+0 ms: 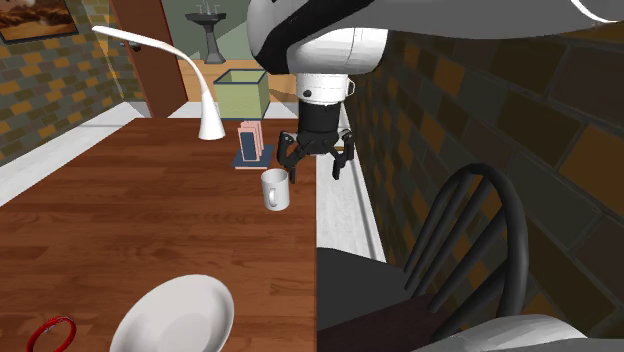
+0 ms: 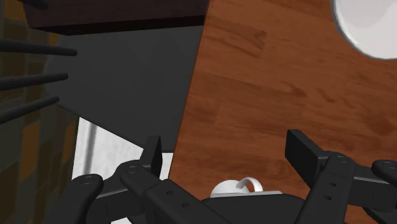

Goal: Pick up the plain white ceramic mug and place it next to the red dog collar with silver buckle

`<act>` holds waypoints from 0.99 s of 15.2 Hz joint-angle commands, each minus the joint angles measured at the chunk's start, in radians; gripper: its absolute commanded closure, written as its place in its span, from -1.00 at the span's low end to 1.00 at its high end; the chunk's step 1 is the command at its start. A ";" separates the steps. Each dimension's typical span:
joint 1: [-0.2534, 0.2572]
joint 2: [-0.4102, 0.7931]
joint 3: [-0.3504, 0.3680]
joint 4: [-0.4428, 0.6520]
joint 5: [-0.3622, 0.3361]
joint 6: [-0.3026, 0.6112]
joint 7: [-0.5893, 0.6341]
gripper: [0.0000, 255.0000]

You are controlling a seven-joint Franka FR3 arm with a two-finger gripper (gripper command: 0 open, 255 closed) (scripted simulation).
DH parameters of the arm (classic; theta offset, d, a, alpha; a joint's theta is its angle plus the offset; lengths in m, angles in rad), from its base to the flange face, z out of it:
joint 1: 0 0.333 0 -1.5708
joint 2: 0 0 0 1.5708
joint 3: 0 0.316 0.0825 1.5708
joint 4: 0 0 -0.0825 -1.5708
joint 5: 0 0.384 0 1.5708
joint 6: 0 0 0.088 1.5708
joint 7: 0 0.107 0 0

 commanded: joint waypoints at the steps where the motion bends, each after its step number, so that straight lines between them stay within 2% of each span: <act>1: -0.002 0.075 0.014 0.027 -0.005 0.056 0.023 -1.00; 8: -0.007 0.344 0.049 0.184 -0.049 0.186 0.112 -1.00; 15: 0.001 0.615 0.057 0.405 -0.118 0.249 0.207 -1.00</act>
